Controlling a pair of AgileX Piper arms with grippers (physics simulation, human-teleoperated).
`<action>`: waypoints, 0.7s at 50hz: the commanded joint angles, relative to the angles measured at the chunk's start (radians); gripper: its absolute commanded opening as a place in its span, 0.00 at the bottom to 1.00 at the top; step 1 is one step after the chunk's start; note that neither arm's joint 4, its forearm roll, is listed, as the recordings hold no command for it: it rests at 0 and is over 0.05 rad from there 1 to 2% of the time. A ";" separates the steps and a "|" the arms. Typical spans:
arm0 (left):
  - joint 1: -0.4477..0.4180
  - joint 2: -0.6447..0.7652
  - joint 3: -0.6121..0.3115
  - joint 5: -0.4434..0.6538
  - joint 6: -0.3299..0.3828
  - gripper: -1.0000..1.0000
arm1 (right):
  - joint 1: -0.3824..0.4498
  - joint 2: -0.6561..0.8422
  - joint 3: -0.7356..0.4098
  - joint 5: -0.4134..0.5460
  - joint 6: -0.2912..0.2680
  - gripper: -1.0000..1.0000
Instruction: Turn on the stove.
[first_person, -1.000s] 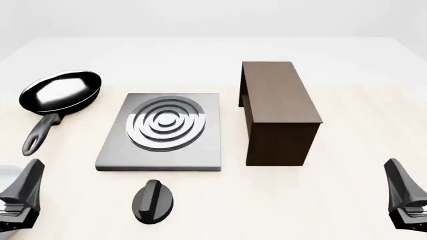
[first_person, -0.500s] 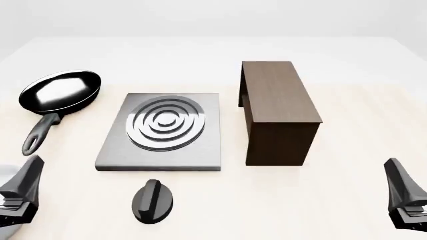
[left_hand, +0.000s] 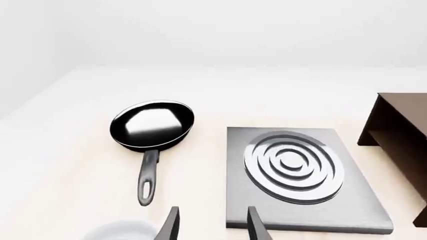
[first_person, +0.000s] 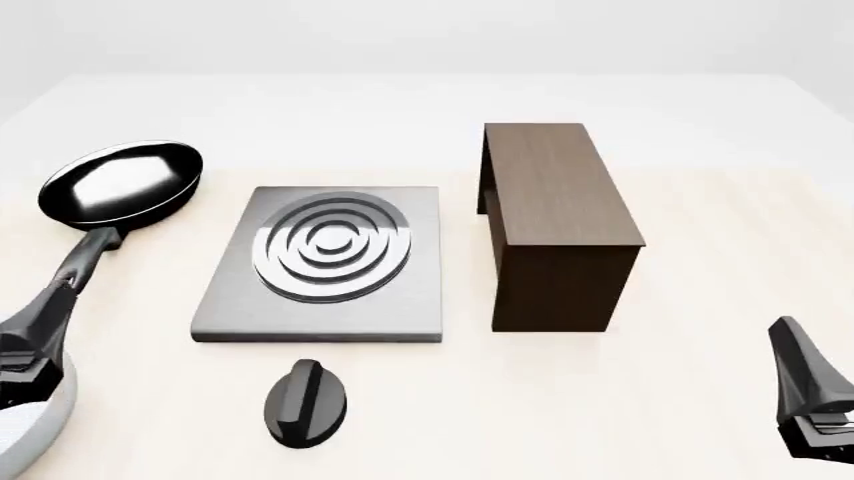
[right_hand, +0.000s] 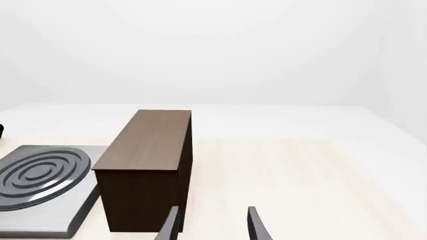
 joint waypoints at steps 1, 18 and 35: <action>0.044 0.119 -0.064 -0.001 0.009 1.00 | 0.000 0.000 0.001 0.000 0.001 1.00; 0.018 0.295 -0.147 0.063 -0.052 1.00 | 0.000 0.000 0.001 0.000 0.001 1.00; -0.030 0.457 -0.159 0.080 -0.127 1.00 | 0.000 0.000 0.001 0.000 0.001 1.00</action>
